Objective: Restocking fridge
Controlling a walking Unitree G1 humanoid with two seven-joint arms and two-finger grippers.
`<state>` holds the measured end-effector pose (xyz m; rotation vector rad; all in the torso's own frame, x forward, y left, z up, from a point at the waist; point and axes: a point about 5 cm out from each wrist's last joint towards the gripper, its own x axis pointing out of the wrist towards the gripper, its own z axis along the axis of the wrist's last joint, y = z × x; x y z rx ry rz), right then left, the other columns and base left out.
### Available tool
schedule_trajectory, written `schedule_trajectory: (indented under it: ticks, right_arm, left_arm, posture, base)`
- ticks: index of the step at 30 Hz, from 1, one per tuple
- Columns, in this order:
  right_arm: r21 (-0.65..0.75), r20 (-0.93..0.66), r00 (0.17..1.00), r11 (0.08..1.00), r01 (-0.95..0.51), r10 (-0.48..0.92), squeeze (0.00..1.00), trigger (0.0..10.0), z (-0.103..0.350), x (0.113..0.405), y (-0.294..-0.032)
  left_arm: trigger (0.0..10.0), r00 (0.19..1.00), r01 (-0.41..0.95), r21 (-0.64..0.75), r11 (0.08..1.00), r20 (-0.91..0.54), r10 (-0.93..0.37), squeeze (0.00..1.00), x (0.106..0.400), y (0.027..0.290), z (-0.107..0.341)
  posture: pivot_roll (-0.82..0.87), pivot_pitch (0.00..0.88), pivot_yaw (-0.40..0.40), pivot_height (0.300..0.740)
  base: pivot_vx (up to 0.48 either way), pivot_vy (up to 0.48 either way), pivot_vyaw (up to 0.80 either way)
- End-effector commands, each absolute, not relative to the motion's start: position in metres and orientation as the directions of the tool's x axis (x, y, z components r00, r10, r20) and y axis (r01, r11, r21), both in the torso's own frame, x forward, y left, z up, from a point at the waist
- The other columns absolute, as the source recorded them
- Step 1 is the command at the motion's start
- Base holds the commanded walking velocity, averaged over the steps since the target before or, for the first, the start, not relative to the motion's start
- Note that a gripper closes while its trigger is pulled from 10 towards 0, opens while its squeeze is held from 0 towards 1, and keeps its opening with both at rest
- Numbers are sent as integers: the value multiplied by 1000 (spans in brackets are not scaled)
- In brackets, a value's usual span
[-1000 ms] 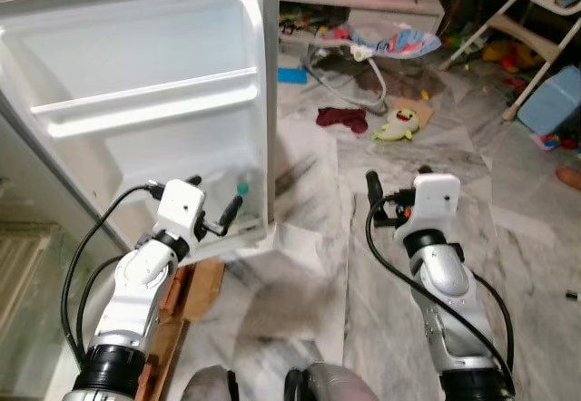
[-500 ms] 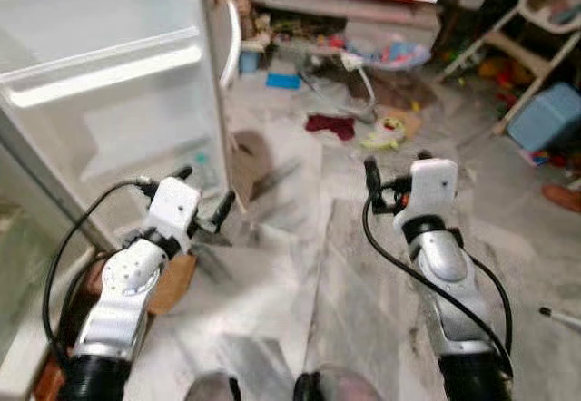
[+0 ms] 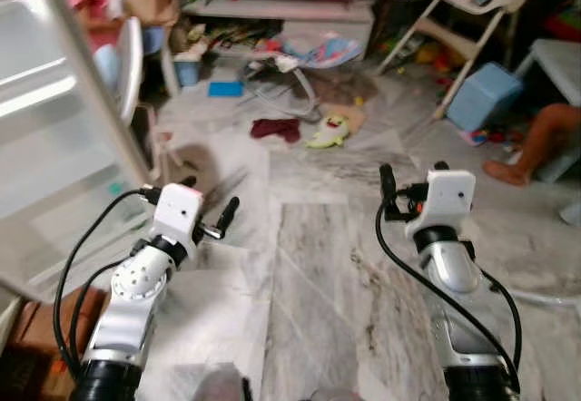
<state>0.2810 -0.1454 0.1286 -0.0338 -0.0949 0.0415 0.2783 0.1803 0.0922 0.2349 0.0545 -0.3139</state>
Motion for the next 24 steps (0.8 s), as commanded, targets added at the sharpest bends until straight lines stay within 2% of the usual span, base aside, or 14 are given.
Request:
schedule_trajectory:
  ticks: [1,16,24]
  right_arm:
    - [-49,109,994,999,-5,11,0,10000,133,282,-156]
    - [-60,124,992,998,9,-2,0,10000,135,283,-156]
    - [-63,128,992,998,18,-9,0,10000,134,283,-159]
  left_arm:
    - [10000,947,320,219,922,-57,-316,0,284,172,99]
    - [10000,954,298,183,937,-53,-293,0,289,172,98]
    - [10000,963,270,135,953,-59,-264,0,289,171,96]
  posture:
    - [-69,77,-54,740]
    - [-74,74,-66,740]
    - [-71,74,-63,740]
  base:
    - [480,0,-800]
    - [462,0,-800]
    - [341,331,-800]
